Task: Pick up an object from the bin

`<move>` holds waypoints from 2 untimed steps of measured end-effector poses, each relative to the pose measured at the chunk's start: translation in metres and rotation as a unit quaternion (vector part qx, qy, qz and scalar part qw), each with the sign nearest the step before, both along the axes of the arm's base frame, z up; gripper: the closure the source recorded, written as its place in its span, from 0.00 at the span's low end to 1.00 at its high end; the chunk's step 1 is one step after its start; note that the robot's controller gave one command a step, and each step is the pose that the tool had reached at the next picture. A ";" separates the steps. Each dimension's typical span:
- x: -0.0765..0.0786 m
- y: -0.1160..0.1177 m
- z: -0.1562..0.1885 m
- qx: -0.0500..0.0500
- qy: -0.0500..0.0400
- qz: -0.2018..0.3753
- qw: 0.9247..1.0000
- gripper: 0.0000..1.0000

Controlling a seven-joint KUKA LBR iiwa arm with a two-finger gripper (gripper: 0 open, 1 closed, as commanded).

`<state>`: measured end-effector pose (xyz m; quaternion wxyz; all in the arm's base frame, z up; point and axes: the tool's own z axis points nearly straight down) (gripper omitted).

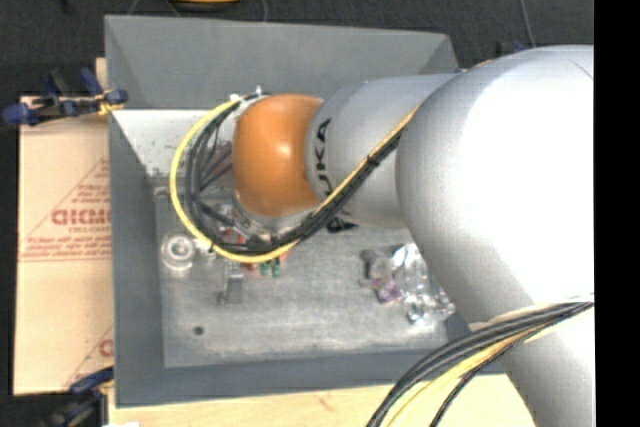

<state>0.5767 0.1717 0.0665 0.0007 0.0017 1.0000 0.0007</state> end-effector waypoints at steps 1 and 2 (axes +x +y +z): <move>0.024 0.058 0.036 0.000 -0.004 0.305 0.952 0.00; 0.030 0.045 0.036 0.000 -0.003 0.262 0.965 0.00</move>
Offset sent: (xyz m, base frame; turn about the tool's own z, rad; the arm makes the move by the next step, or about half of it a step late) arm 0.0216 0.0580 0.0335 -0.6218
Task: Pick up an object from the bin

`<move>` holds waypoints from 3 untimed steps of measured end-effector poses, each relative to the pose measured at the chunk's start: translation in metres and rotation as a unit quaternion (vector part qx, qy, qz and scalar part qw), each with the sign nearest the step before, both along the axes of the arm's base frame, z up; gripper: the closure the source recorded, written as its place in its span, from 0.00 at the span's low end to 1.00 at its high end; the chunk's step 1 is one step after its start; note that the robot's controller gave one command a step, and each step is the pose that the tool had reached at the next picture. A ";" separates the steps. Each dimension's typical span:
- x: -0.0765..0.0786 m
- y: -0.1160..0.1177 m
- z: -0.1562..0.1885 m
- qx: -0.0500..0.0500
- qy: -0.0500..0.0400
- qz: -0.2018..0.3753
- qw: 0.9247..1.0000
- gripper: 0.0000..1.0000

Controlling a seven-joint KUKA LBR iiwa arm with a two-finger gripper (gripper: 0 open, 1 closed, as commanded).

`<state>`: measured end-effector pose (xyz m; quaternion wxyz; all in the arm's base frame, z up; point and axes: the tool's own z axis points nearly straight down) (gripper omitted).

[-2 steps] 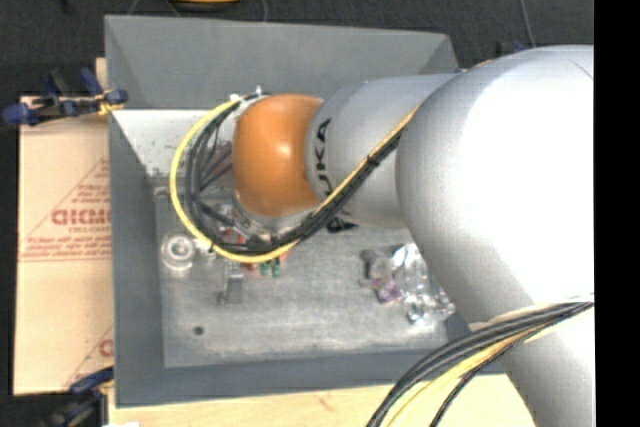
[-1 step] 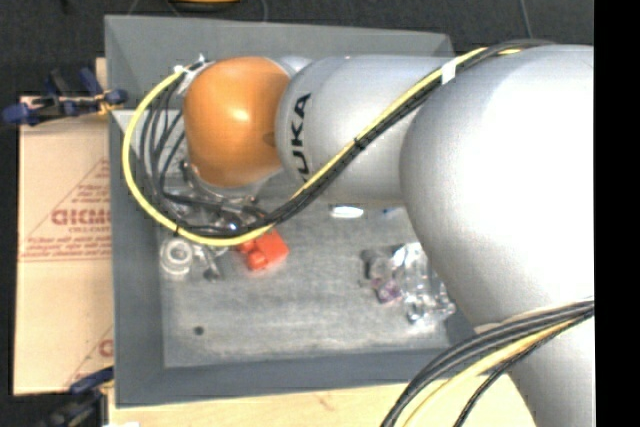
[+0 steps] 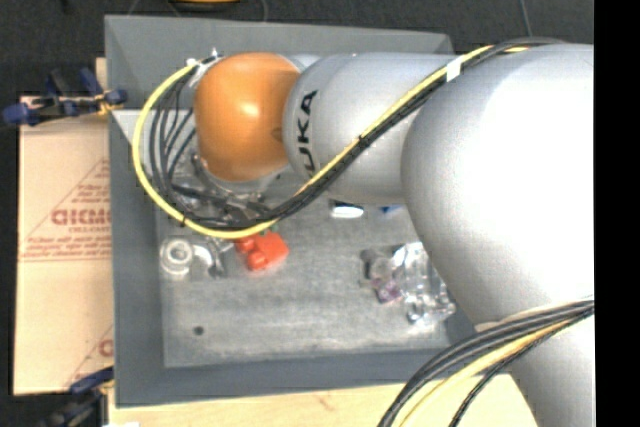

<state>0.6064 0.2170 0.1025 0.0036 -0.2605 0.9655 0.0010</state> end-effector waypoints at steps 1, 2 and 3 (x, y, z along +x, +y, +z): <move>-0.005 0.017 -0.031 -0.003 0.001 0.124 0.992 0.00; -0.004 0.016 -0.030 -0.001 0.001 0.122 0.993 0.00; -0.003 0.017 -0.029 0.000 0.000 0.121 0.993 1.00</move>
Offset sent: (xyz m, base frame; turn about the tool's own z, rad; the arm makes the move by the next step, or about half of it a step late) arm -0.0077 0.0196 -0.0325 -0.2543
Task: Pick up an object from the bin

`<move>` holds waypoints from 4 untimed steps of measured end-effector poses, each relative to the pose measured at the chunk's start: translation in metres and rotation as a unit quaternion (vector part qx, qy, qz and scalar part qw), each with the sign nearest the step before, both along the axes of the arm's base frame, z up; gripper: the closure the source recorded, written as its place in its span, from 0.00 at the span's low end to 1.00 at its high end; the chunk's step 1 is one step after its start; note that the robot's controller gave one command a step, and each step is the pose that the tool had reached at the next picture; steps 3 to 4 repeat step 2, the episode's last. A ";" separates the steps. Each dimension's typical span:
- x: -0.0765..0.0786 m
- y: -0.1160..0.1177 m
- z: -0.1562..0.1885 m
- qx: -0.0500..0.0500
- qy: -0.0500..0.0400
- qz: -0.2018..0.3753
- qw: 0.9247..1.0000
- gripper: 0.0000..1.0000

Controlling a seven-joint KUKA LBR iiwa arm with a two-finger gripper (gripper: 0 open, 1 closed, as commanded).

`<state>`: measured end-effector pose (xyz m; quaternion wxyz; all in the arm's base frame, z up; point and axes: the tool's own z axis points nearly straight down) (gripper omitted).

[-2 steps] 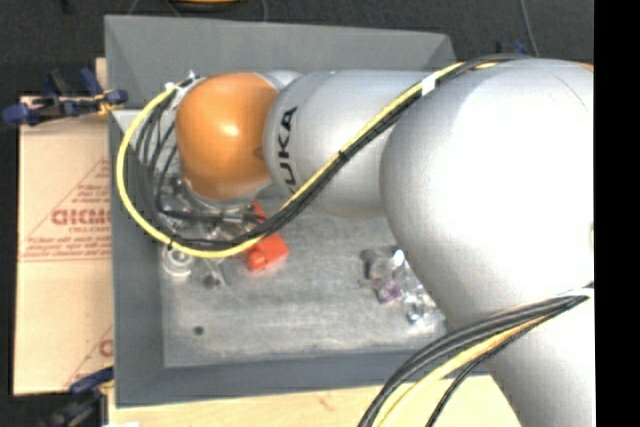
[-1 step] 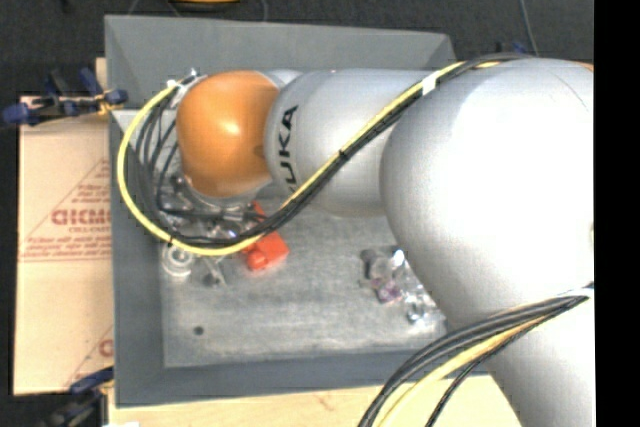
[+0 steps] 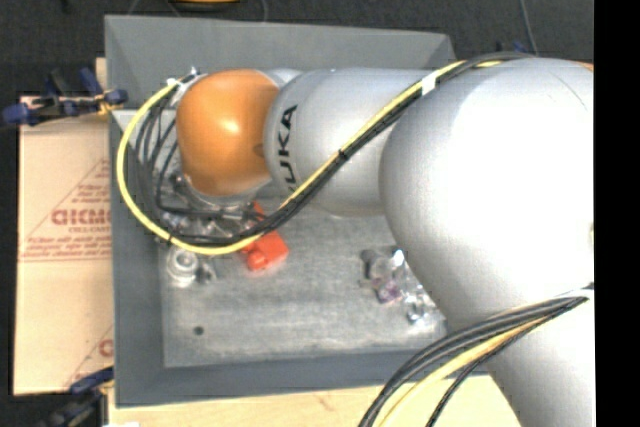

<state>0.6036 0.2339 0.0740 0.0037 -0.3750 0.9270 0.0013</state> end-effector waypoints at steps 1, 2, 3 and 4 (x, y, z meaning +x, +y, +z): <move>0.002 0.000 0.016 0.000 0.000 -0.003 1.000 1.00; 0.005 0.000 0.104 0.000 -0.003 -0.007 1.000 1.00; 0.005 0.000 0.104 0.000 -0.003 -0.007 1.000 1.00; 0.005 0.000 0.104 0.000 -0.003 -0.007 1.000 1.00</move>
Offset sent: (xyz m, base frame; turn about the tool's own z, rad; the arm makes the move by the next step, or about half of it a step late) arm 0.0000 0.0002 0.0141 0.0000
